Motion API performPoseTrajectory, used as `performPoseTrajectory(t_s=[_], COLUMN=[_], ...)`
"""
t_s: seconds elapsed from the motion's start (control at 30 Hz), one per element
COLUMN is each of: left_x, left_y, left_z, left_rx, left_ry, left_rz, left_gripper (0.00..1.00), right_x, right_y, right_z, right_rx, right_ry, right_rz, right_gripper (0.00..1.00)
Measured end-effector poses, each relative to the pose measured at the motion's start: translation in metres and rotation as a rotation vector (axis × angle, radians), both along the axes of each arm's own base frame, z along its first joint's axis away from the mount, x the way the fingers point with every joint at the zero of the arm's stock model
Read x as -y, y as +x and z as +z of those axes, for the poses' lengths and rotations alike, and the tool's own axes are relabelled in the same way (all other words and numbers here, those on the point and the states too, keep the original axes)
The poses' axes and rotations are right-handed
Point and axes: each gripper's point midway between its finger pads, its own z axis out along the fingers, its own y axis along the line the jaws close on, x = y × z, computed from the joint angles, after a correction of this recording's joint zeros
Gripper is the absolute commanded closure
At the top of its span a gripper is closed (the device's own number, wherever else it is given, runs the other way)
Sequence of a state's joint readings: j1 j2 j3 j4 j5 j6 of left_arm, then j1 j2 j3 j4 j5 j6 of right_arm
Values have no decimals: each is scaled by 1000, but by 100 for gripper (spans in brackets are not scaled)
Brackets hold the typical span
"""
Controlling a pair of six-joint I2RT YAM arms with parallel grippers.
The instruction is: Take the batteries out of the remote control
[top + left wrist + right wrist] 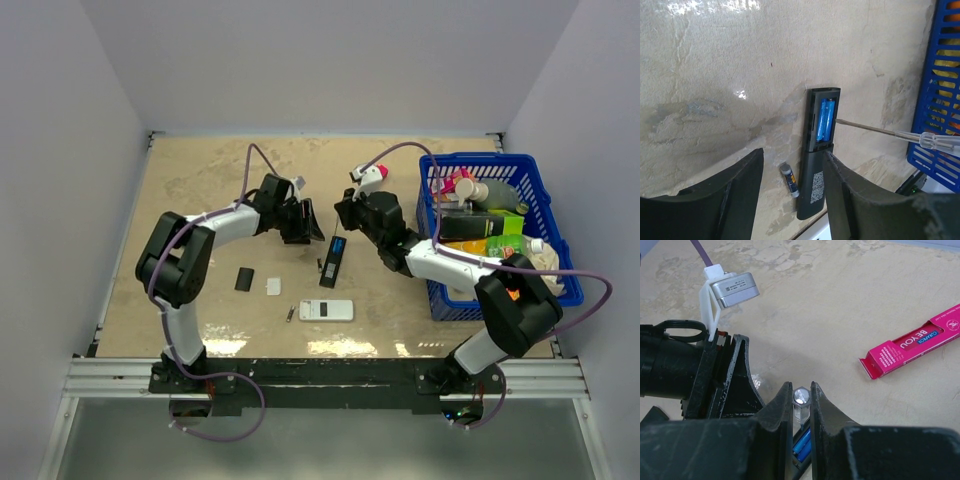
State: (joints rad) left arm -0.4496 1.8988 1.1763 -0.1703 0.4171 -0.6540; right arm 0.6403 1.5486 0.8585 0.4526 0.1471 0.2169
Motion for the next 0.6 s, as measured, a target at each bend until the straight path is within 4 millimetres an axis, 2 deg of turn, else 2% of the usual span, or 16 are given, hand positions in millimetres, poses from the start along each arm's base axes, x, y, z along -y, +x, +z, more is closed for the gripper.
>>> performPoseTrajectory(t_s=[0.6], left_x=[1], left_y=[0], left_z=[-2], left_rx=[-2], left_ry=[-2], left_rz=[-2], left_gripper=[45], right_x=[3], right_y=[-3], right_z=[-27], right_rx=[-17], right_ry=[-36], right_rz=[6], right_gripper=[100])
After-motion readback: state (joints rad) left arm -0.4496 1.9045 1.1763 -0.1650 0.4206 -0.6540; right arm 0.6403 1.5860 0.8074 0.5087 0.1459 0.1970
